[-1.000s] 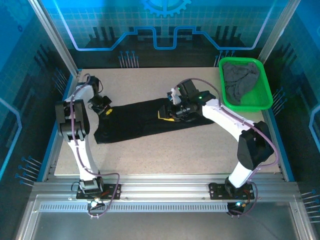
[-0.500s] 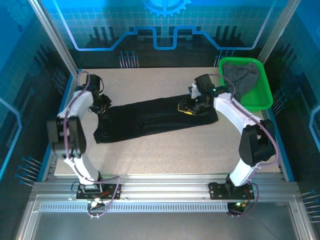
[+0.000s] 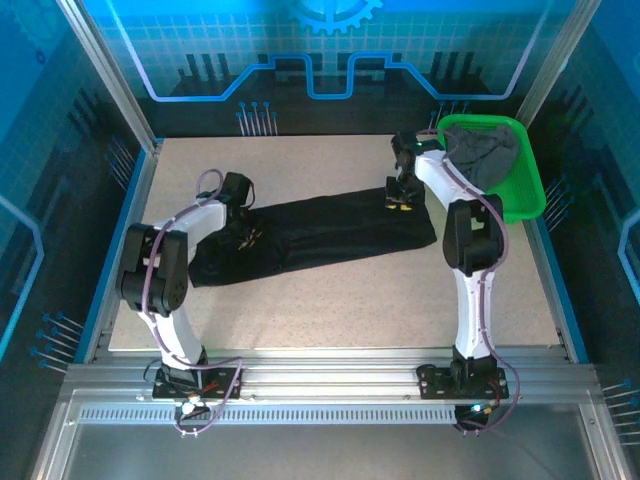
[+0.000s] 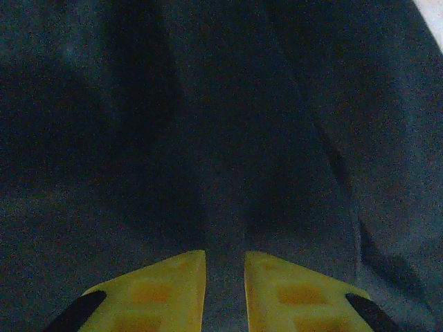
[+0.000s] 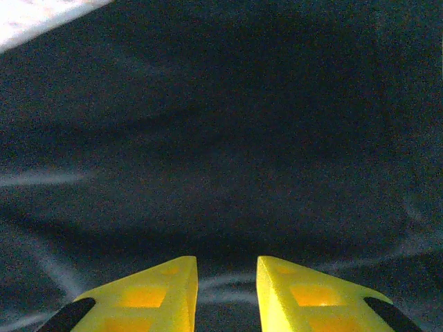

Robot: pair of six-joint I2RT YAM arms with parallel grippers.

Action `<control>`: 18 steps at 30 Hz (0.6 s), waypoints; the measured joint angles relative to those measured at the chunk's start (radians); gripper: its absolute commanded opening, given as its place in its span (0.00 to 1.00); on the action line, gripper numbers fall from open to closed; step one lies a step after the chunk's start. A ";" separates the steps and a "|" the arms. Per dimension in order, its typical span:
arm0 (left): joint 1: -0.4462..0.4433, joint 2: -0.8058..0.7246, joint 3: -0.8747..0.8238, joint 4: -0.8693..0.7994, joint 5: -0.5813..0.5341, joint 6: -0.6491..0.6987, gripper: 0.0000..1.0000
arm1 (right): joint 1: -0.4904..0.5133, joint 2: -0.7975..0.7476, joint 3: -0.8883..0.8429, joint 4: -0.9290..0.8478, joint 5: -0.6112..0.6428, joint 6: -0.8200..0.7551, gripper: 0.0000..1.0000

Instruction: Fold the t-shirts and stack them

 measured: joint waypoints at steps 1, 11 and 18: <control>0.006 0.032 0.023 0.000 0.003 -0.005 0.23 | 0.000 0.035 0.026 -0.024 0.016 -0.011 0.30; 0.049 0.323 0.384 -0.022 0.127 0.023 0.25 | 0.051 0.040 -0.079 -0.137 0.072 -0.081 0.31; 0.007 0.706 0.962 0.048 0.230 0.031 0.25 | 0.200 -0.192 -0.494 -0.101 -0.061 0.026 0.32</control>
